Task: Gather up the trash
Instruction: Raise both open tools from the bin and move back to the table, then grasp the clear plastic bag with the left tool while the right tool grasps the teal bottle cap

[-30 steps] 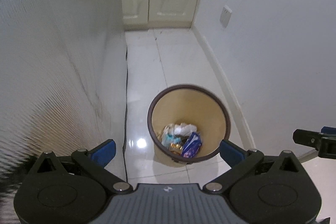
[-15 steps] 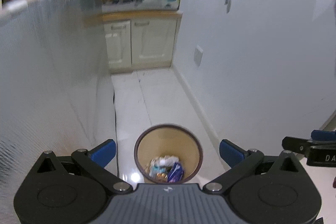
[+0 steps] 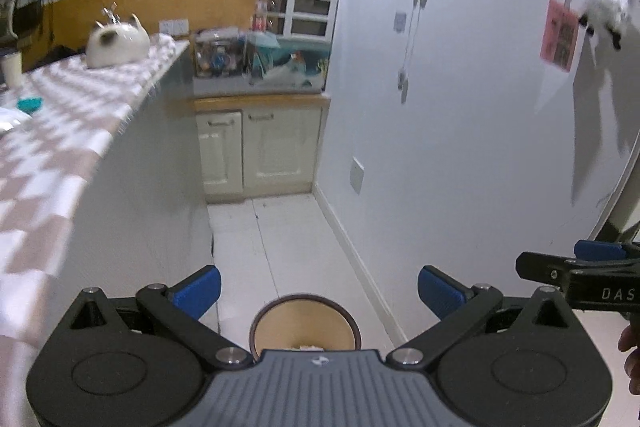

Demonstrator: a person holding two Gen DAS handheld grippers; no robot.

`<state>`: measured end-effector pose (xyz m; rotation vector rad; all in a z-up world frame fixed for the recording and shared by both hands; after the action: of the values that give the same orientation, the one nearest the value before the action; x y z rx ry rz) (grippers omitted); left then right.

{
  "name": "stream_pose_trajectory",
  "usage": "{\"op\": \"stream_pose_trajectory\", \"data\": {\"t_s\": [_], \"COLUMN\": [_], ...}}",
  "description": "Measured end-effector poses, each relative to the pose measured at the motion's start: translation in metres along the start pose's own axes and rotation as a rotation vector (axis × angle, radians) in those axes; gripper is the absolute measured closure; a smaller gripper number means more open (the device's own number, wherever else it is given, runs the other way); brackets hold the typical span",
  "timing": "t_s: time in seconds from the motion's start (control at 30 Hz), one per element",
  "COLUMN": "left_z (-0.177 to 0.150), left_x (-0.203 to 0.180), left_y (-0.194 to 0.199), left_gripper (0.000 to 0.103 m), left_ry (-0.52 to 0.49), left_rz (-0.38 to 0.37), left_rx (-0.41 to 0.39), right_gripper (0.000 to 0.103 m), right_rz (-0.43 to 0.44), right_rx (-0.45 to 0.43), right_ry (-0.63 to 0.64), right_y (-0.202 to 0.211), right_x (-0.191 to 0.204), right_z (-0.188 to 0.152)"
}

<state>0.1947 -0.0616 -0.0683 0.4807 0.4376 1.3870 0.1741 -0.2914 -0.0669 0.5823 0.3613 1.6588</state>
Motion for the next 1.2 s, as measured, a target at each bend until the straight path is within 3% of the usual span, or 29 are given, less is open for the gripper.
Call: {"op": "stream_pose_trajectory", "data": {"t_s": [0.53,0.9,1.2], "left_z": [0.036,0.058,0.094], "left_x": [0.060,0.145,0.228], "left_y": [0.075,0.104,0.092], "left_gripper": [0.000,0.000,0.000], "left_ry": [0.047,0.101,0.119], "left_rz": [0.090,0.199,0.259], "left_rx": [-0.150,-0.208,-0.214], "right_gripper": [0.000,0.000,0.000], "right_rz": [0.093,0.225,0.298], "right_rx": [-0.149,-0.177,-0.165], "right_ry": [0.096,0.156,0.199], "right_y": [0.046,0.035,0.012], "right_x": [0.066,0.137,0.192], "right_z": [0.050,0.076,0.087]}}
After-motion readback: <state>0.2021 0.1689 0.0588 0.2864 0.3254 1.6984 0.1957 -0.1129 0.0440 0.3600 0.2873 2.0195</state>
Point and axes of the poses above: each gripper's, at about its wrist camera, not at the fingertips, and y roughly against the way its jaws point, x to its left, z to its top, the point moved 3 cm from there along -y, roughly the way its jaws point, and after that the axes turned 9 degrees about z, right-handed, at the moved point
